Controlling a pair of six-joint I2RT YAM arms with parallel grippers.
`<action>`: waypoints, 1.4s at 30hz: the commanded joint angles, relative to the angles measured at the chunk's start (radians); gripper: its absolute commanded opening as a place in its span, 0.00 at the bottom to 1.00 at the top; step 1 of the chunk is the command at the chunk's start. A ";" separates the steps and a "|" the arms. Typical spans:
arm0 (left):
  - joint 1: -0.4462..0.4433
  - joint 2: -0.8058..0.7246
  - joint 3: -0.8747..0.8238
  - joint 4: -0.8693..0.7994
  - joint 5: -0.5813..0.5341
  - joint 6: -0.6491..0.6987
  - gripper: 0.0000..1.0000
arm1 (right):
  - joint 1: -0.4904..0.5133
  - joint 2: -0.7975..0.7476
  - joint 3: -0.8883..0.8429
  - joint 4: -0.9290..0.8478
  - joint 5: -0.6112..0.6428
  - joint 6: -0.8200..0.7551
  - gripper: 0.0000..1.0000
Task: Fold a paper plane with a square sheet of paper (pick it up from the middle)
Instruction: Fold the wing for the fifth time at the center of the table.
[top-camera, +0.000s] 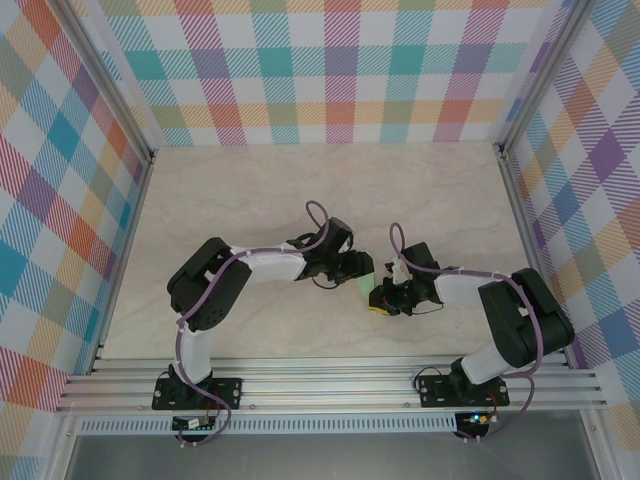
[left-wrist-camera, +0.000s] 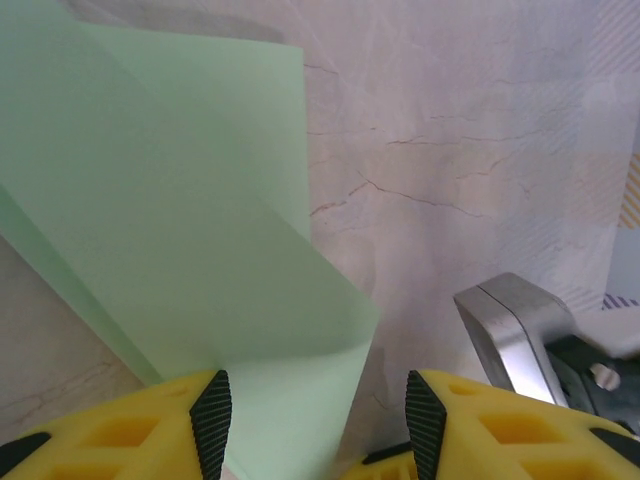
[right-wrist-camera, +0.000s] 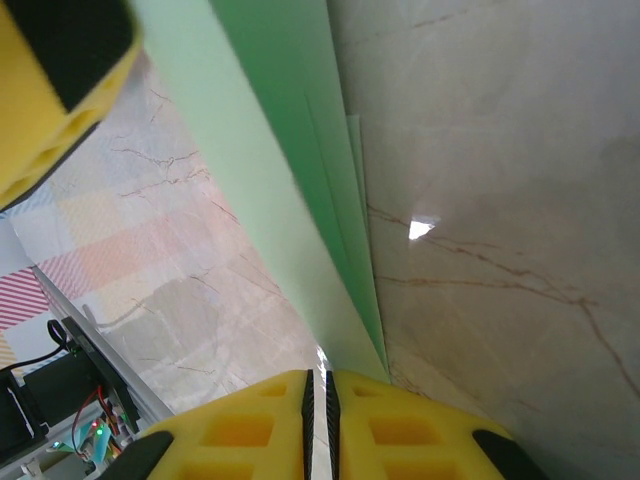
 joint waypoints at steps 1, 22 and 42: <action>-0.011 0.015 0.034 0.006 0.005 0.014 0.52 | 0.006 -0.001 0.005 -0.060 0.024 -0.021 0.15; -0.011 0.038 0.040 -0.045 -0.034 0.041 0.49 | 0.005 0.029 0.006 -0.068 0.034 -0.030 0.15; 0.067 0.065 0.066 -0.080 -0.069 0.077 0.43 | 0.005 0.007 -0.017 -0.085 0.064 -0.042 0.15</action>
